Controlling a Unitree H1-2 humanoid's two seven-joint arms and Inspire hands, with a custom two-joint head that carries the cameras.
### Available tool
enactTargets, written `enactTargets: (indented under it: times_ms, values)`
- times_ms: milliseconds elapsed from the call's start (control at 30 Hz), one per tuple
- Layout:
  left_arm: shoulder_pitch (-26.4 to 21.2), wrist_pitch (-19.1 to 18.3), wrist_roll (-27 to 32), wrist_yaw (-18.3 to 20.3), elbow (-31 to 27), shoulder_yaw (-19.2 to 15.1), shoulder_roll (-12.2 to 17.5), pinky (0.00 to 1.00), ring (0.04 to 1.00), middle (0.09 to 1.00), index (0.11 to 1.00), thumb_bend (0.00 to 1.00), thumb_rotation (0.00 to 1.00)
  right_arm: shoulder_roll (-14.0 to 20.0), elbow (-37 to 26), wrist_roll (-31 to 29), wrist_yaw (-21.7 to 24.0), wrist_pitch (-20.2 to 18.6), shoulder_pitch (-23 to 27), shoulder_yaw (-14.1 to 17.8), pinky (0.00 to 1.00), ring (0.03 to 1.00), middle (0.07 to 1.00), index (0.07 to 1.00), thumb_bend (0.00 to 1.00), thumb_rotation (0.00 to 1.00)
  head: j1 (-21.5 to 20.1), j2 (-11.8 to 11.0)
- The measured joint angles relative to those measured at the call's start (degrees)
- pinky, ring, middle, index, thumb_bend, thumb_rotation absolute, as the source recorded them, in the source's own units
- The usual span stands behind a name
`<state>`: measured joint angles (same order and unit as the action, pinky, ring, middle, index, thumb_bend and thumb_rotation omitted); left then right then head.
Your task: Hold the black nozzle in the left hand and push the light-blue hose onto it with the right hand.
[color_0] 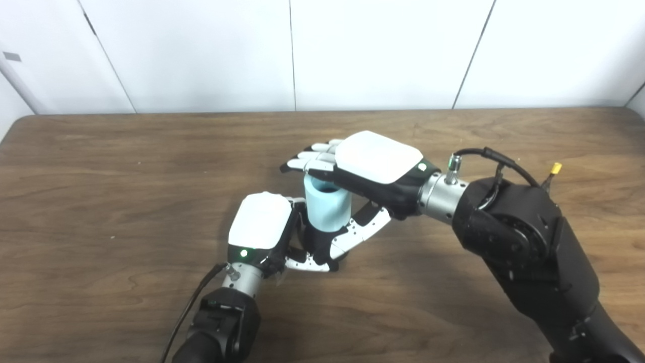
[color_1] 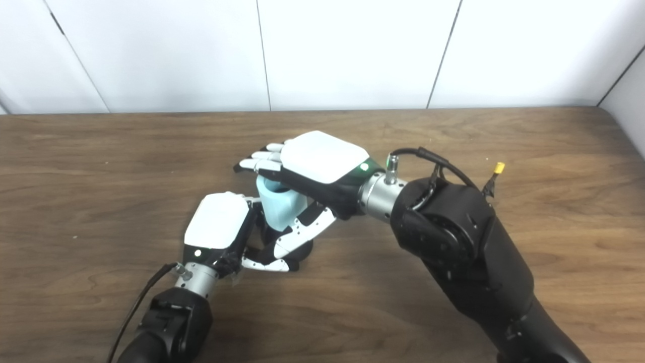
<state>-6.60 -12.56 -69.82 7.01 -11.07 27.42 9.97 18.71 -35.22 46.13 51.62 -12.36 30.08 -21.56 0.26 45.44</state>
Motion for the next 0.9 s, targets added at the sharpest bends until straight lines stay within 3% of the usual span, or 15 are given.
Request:
enactTargets:
  times_ms: [400, 700, 900]
  values:
    - [-0.02, 0.01, 0.02, -0.01, 0.0, 0.03, -0.13, 0.7, 0.606, 0.518, 0.474, 0.52, 0.0, -1.94, 1.18, 0.23, -1.09, 1.68, 2.37, 0.33, 0.95, 0.967, 0.936, 0.923, 0.76, 0.84, 0.09, 0.0]
    - [0.0, -0.09, 0.03, 0.0, 0.0, 0.0, -0.34, 0.71, 0.616, 0.525, 0.47, 0.52, 0.0, -1.95, 1.56, -0.29, -1.99, 1.83, 1.79, 0.25, 0.94, 0.95, 0.922, 0.899, 0.74, 0.77, 0.18, 0.0]
    - [0.0, -0.16, 0.08, 0.12, -0.05, -0.01, -0.36, 0.72, 0.628, 0.524, 0.47, 0.52, 0.0, -1.9, 1.26, -0.07, -0.91, 1.57, 0.33, -0.37, 0.95, 0.968, 0.934, 0.906, 0.75, 0.78, 0.26, 0.09]
